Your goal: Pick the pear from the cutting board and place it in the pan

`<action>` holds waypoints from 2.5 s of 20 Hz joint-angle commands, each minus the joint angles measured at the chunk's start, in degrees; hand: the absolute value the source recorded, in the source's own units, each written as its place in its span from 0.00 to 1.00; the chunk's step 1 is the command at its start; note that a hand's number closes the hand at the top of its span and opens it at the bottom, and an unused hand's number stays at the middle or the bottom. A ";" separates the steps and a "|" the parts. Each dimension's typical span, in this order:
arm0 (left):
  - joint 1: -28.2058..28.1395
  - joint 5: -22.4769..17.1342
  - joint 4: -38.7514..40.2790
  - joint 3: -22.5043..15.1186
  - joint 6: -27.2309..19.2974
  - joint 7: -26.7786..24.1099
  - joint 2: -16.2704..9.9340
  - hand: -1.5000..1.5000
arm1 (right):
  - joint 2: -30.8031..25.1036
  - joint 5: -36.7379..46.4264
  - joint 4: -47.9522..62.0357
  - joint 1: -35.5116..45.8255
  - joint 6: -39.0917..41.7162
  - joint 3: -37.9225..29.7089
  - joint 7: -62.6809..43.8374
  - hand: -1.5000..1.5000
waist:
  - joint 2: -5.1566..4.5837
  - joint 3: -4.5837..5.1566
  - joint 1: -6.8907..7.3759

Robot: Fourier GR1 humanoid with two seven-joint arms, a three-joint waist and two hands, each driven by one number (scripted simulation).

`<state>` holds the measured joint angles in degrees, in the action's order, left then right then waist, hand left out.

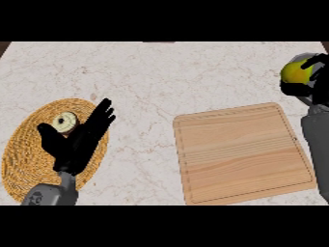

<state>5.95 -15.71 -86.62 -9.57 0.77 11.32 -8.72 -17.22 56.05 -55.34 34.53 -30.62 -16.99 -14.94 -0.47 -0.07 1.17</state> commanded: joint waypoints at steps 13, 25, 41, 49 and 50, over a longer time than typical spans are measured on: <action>2.63 1.02 -0.75 -1.01 -0.01 2.06 1.57 0.50 | -16.10 -11.89 33.07 11.00 -14.80 -15.87 23.96 1.00 | -1.16 -0.31 2.34; 0.55 1.16 -1.45 -1.44 1.24 0.67 1.31 0.50 | -19.59 -13.22 44.54 10.51 -3.20 -18.40 22.31 0.00 | -1.65 -0.54 3.83; -2.50 1.67 -1.20 -1.21 1.39 -1.19 1.52 0.50 | -23.18 -34.96 43.97 6.19 19.91 -36.39 42.20 0.00 | -0.92 -0.39 1.70; 0.59 0.48 -0.18 1.51 1.13 -0.22 1.36 0.50 | -26.17 -37.51 45.38 -1.97 36.33 -37.33 51.12 0.00 | -0.68 -0.37 0.69; -0.93 2.53 -1.27 -0.76 -0.65 -0.40 2.98 0.50 | -26.40 -37.56 45.60 -4.60 38.51 -37.14 52.77 0.00 | -0.44 -0.34 0.36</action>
<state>5.80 -14.30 -87.71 -9.57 0.99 11.67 -6.69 -42.70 19.63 -10.51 34.37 1.24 -53.72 33.92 -1.16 -0.44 1.98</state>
